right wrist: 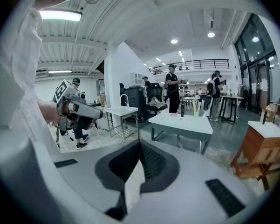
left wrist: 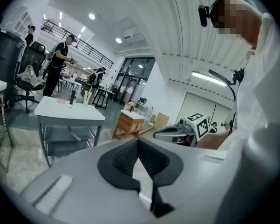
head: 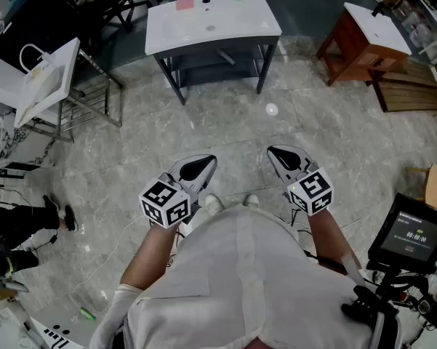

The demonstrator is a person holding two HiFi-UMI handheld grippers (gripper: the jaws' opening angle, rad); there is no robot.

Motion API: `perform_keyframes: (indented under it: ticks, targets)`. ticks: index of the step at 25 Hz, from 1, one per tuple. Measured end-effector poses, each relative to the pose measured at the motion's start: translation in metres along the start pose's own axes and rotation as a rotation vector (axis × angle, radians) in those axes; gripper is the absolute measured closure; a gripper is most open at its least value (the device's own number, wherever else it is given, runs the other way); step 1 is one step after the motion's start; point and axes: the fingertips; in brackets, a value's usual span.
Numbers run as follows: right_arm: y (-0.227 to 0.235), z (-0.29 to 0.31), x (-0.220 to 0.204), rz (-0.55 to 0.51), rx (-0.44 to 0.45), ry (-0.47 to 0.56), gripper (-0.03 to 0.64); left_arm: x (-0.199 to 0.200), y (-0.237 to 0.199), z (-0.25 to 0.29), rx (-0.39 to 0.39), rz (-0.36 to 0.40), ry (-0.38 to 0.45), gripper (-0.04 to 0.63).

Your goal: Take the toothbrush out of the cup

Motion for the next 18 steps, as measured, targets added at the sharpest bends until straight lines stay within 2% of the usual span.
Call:
perform_keyframes:
  ticks: [4,8,12,18]
  targets:
    - [0.005,-0.019,-0.014,-0.004,0.005,0.01,0.611,-0.011,0.014,0.018,0.007,0.007,-0.009,0.589]
    - [0.019,-0.034,-0.023,0.03,0.01,0.031,0.611,-0.014,0.021,0.038,0.01,-0.018,-0.012,0.589]
    - [0.036,-0.046,-0.028,0.044,0.012,0.032,0.611,-0.008,0.032,0.059,0.005,-0.006,-0.022,0.589]
    - [0.073,-0.054,-0.032,0.064,0.067,0.023,0.611,0.012,0.039,0.102,0.018,0.024,-0.044,0.589]
Point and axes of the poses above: the fingertips, and each gripper's own axes: z forward along the fingers, y to its right, x out of its top, and after that the axes turned 3 degrees about -z, right-handed
